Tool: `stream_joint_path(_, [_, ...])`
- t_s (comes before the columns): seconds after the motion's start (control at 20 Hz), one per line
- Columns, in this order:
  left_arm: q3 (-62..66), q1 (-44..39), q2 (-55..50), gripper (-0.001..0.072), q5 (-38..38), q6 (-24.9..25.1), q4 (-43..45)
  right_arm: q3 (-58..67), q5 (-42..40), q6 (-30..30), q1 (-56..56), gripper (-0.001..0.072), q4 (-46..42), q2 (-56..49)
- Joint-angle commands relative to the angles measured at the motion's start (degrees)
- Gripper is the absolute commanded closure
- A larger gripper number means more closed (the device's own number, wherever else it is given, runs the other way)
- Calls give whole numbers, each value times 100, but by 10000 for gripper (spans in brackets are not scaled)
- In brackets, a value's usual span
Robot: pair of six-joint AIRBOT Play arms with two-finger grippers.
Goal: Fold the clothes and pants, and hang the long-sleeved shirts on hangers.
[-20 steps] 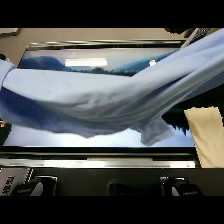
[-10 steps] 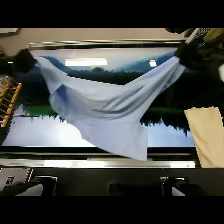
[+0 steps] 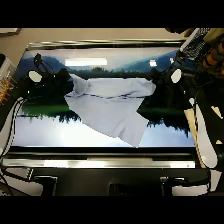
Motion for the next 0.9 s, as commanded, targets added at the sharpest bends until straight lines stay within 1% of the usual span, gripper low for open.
stream_joint_path(0.0, [136,269,157,110,-1078,2,-105,7,42,24,-2,673,125,-127])
stream_joint_path(0.1, [131,542,621,103,-1856,-105,57,7,214,24,-2,673,116,-39])
stream_joint_path(0.25, [-105,699,1353,103,-3095,-610,560,7,483,17,-2,673,44,98])
stream_joint_path(0.3, [-415,656,1652,103,-3386,-717,695,7,570,17,-2,673,33,140])
stream_joint_path(0.35, [-896,581,2004,103,-3434,-820,688,7,647,11,0,673,31,173])
stream_joint_path(0.45, [-2050,302,2706,103,-3095,-1106,409,7,870,-2,0,673,33,203])
stream_joint_path(0.6, [-3727,-402,3436,103,-2197,-1185,-815,7,1331,-28,0,673,31,227])
stream_joint_path(0.65, [-4186,-728,3558,103,-1845,-1189,-1176,7,1469,-44,0,673,33,238])
stream_joint_path(0.75, [-4802,-1414,3574,103,-1086,-1357,-1622,7,1661,-44,-2,673,26,256])
stream_joint_path(0.85, [-5128,-2072,3462,103,-212,-1733,-1733,7,1779,-42,0,673,31,273])
